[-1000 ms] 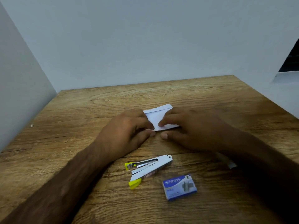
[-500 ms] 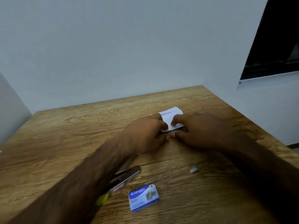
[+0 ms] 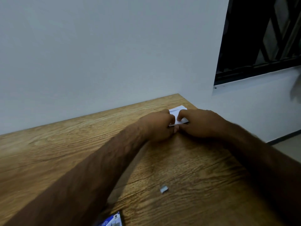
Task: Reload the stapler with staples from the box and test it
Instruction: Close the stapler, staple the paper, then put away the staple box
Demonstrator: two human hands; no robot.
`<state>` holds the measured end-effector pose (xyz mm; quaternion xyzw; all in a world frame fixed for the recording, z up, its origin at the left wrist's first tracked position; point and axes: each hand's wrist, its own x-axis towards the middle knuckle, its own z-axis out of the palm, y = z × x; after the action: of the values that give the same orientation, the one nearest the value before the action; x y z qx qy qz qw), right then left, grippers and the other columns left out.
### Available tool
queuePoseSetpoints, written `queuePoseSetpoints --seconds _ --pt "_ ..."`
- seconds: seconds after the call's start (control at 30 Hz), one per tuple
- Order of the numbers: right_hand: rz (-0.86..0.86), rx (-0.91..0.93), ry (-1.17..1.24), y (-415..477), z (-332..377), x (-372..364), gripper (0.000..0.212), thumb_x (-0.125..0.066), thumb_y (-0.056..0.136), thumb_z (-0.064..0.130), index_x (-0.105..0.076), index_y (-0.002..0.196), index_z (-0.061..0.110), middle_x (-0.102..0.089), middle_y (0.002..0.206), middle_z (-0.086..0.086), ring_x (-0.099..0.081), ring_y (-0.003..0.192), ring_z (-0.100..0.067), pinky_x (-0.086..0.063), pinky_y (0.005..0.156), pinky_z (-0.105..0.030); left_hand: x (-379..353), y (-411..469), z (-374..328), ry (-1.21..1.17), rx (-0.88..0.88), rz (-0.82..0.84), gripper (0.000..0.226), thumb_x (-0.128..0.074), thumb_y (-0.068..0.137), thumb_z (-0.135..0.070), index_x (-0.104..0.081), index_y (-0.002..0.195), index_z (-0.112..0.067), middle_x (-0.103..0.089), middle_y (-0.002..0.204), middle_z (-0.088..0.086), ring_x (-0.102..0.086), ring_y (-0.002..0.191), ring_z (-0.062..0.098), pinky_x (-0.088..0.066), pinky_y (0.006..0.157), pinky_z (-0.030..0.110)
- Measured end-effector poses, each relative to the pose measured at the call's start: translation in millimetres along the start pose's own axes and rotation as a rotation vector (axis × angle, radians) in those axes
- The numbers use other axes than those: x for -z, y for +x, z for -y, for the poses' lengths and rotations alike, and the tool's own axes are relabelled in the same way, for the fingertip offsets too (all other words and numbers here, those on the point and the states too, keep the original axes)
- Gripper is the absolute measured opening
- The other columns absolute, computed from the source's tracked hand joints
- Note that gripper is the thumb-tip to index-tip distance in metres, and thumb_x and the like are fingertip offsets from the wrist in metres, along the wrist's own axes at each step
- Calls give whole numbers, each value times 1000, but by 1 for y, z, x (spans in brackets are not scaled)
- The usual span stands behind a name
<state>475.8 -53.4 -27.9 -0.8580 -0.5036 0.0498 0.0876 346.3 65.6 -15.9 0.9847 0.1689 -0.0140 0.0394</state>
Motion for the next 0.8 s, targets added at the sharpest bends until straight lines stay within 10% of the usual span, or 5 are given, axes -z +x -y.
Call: queuePoseSetpoints --seconds 0.8 --pt "-23 -35 100 93 -5 -9 65 -44 89 26 -35 153 26 -38 161 -2 -37 145 -23 -25 119 -44 -3 61 40 -95 127 19 50 -43 104 -30 -38 150 -11 -38 159 8 -45 141 30 -38 114 47"
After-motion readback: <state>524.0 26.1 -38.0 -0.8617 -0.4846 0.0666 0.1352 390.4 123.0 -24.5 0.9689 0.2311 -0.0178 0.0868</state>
